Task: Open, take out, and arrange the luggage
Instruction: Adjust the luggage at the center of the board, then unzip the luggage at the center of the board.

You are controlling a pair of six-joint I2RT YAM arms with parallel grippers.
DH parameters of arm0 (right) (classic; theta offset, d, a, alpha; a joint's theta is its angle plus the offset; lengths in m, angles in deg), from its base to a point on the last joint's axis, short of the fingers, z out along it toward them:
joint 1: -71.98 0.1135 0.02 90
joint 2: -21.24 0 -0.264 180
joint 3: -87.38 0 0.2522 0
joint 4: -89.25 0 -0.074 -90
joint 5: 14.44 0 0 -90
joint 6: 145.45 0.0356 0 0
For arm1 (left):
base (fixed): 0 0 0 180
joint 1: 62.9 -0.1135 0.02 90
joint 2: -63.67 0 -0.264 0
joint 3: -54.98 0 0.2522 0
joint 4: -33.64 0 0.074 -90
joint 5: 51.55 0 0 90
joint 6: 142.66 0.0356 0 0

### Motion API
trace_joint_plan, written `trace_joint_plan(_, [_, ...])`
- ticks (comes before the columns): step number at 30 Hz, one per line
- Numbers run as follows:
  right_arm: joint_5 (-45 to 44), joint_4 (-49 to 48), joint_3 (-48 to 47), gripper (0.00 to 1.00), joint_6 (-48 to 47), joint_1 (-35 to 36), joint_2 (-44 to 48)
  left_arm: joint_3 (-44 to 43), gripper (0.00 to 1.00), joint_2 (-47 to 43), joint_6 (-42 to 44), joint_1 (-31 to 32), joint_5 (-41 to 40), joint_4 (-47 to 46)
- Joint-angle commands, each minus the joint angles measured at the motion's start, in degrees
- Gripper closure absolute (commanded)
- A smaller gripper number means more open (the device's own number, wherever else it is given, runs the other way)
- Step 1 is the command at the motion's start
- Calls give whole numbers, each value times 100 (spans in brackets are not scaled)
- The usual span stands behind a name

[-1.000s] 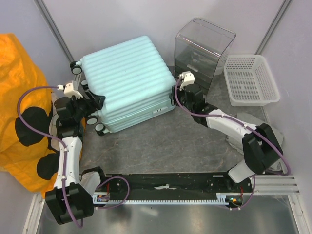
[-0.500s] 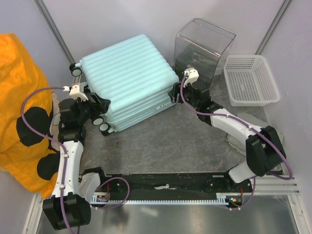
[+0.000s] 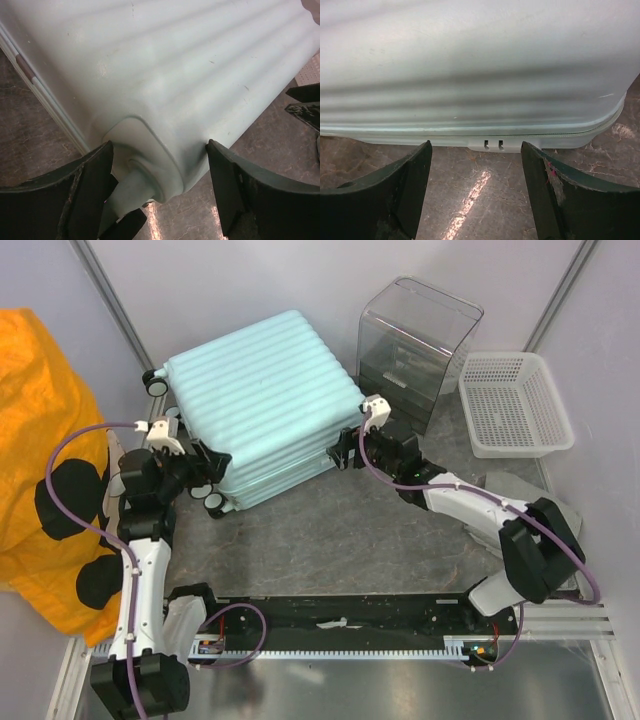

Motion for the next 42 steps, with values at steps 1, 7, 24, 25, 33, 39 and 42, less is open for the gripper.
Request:
trace_joint_plan(1, [-215,-73,-563,21,10,-24,-582,343,20,100,155,125,1378,637])
trace_joint_plan(7, [-409,-2,-1198,21,71,-199,-1267,510,21,188,101,292,1881,531])
trace_joint_plan(24, [109,-160,-735,21,62,-482,-408,291,39,645,163,1539,2154,522])
trace_joint_plan(25, [109,-204,-637,21,88,-377,-294,247,41,680,198,1610,2171,522])
trace_joint_plan(33, [-251,-695,434,22,352,502,410,18,58,1023,321,1989,2303,514])
trace_joint_plan(39, [-304,-1381,1183,24,809,968,481,-8,67,1041,260,2015,2549,444])
trace_joint_plan(42, [-190,-1811,1438,26,975,1275,463,-8,75,1050,76,2024,2891,303])
